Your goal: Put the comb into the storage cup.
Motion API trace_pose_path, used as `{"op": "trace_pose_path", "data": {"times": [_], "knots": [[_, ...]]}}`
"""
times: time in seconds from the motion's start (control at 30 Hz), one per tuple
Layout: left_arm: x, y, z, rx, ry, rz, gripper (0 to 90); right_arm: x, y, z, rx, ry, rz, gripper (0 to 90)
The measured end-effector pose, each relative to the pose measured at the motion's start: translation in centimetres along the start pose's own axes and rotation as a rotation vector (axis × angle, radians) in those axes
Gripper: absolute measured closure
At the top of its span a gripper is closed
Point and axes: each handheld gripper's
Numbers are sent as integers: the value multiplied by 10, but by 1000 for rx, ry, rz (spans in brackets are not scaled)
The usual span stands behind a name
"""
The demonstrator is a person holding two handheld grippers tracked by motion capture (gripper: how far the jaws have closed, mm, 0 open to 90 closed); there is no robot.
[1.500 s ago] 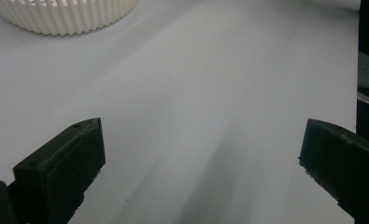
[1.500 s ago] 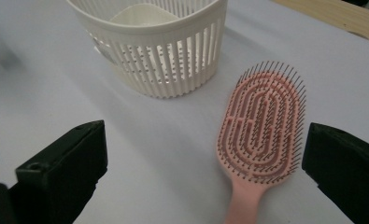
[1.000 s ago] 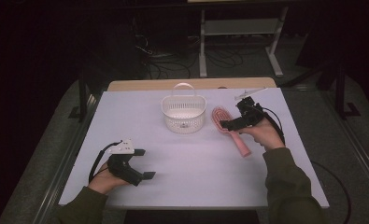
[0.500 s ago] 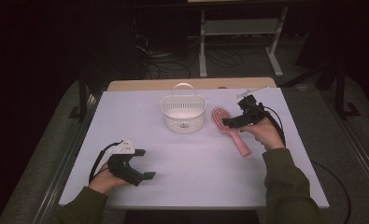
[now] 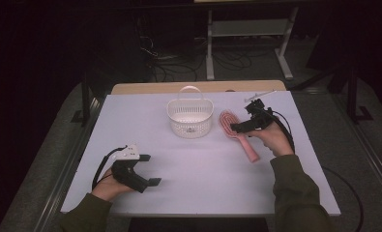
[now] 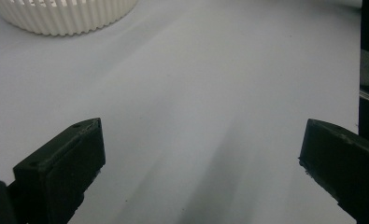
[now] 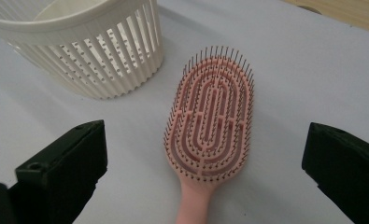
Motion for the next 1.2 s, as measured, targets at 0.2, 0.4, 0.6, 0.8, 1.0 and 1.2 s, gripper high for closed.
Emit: {"op": "trace_pose_path", "data": {"times": [0.2, 0.4, 0.6, 0.8, 1.0, 1.2], "knots": [[0, -1, 0, -2, -1, -2, 0, 0, 4, 2, 27, 6, 11, 1], [0, -1, 0, -2, 0, -2, 0, -1, 8, 4, 44, 5, 16, 1], [0, -1, 0, -2, -1, -1, 0, -1, 10, 7, 57, 15, 16, 1], [0, -1, 0, -3, 1, -1, 0, 0, 13, 11, 72, 16, 20, 1], [0, -1, 0, -4, 1, -1, 0, 0, 16, 14, 85, 17, 24, 1], [0, -1, 0, -4, 0, -1, 0, 0, 18, 17, 95, 25, 22, 1]]}}
Point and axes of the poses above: each handheld gripper's, and its own axes: y roughly forward along the jaws, z roughly out of its underside, x roughly to its left, and after that the axes turned 9 degrees about y, right-handed
